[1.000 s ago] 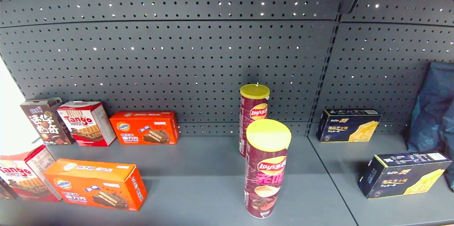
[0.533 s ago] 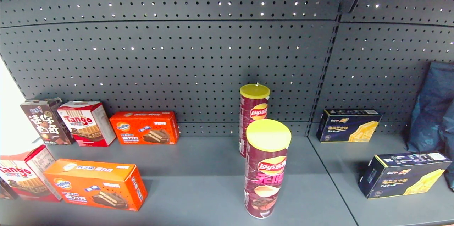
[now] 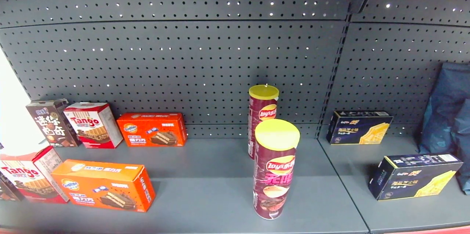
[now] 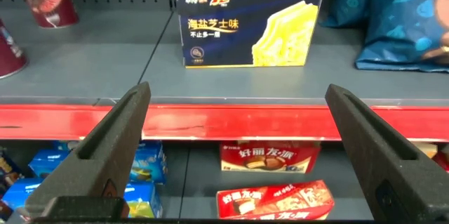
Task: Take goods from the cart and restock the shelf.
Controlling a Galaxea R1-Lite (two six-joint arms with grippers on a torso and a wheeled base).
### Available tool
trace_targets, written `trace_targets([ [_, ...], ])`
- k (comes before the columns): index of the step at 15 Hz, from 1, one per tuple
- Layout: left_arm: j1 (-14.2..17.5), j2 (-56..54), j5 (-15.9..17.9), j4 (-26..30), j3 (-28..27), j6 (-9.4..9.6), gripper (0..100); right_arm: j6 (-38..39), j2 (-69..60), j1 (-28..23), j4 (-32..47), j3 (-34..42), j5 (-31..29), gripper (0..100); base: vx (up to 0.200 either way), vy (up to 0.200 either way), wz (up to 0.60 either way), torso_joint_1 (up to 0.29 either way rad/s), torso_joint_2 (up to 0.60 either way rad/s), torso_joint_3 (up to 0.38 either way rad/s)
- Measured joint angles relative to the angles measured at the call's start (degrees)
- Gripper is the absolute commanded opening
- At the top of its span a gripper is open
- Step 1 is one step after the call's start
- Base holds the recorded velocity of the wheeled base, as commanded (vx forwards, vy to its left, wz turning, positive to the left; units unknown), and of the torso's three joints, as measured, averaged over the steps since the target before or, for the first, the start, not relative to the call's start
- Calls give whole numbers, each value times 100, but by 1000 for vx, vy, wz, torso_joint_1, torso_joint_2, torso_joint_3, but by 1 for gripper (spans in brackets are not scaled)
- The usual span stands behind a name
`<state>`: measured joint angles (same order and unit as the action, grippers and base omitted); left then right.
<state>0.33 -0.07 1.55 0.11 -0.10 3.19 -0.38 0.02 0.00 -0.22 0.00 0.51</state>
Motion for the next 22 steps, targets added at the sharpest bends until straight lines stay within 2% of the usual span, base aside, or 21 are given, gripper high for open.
trace_targets([
  [2, -4, 0, 6, 5, 0, -130, 100, 5, 0, 0, 4, 0, -2, 100, 0, 0, 0, 0, 0, 0],
  [9, 0, 0, -38, 0, 0, -257, 100, 0, 0, 0, 1, 0, 0, 100, 0, -57, 0, 3, 1, 1],
  [12, -4, 0, -51, -4, 0, -260, 100, 2, 0, -5, 0, 0, 0, 100, 0, -133, 0, 2, 0, 3],
  [22, -4, 0, -22, -1, 0, -260, 100, -2, 0, 0, -2, 0, 0, 100, 0, 0, 0, 0, 0, 0],
])
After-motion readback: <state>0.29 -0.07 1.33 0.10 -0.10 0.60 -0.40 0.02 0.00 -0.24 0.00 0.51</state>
